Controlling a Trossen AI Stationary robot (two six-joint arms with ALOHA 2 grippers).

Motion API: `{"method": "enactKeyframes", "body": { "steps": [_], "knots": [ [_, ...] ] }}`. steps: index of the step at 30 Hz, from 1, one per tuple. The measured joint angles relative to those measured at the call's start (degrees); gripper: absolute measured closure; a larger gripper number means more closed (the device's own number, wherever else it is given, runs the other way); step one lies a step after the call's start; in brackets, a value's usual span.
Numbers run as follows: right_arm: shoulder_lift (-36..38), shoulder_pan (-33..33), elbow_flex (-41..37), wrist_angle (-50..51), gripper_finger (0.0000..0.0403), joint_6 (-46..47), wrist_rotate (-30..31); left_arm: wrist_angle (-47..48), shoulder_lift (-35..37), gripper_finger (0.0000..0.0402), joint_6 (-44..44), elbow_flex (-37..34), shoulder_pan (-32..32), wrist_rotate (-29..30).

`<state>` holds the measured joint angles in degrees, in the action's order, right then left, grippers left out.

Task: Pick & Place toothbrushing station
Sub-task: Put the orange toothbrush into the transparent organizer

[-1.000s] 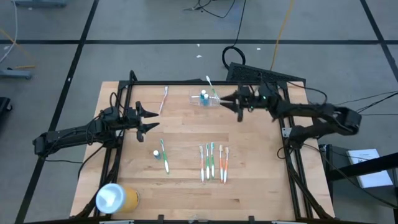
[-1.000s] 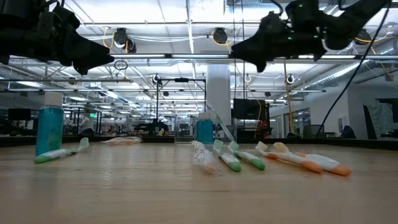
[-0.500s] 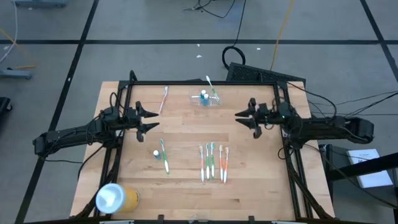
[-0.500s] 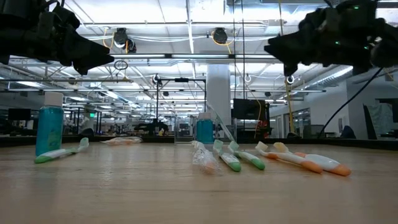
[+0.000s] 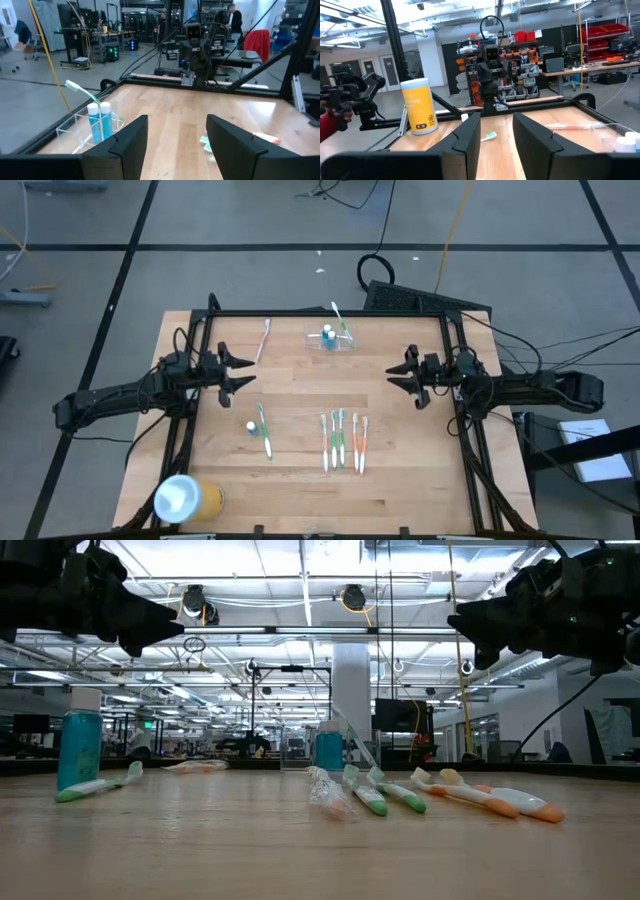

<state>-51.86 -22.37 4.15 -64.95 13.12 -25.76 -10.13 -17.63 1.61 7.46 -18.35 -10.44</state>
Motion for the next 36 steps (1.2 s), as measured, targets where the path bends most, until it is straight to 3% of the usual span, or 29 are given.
{"method": "enactKeyframes", "body": {
  "steps": [6, 11, 17, 21, 27, 30, 36],
  "knots": [
    [0.6, 0.0, -0.36, 0.03, 0.0298, 4.44, -4.03, -0.51, 0.01, 0.0192, 7.92, 0.0, 0.0, 1.14],
    [1.25, 0.0, -0.41, 0.2, 0.0298, 6.44, -6.0, -0.79, 0.0, 0.0192, 8.81, 0.0, 0.0, 2.89],
    [1.2, 0.0, -0.46, 2.79, 0.0298, 6.93, -5.8, -4.02, -3.39, 0.0192, 18.32, 0.73, 0.0, 17.04],
    [1.2, -0.02, -0.51, 3.06, 0.0298, 6.5, -5.55, -0.72, -11.52, 0.0192, 21.25, 4.37, 0.04, 18.49],
    [1.18, -0.03, -0.53, 3.06, 0.0298, 5.03, -3.71, 13.84, -28.38, 0.0192, 24.29, 14.41, -1.95, 30.8],
    [1.18, -0.04, -0.53, 3.08, 0.0298, 4.72, -2.45, 18.31, -37.05, 0.0192, 24.43, 18.85, -4.22, 33.0],
    [1.18, -0.04, -0.55, 3.08, 0.0298, 5.0, -2.51, 14.31, -51.47, 0.0192, 22.69, 24.18, -8.17, 33.24]
  ]
}}
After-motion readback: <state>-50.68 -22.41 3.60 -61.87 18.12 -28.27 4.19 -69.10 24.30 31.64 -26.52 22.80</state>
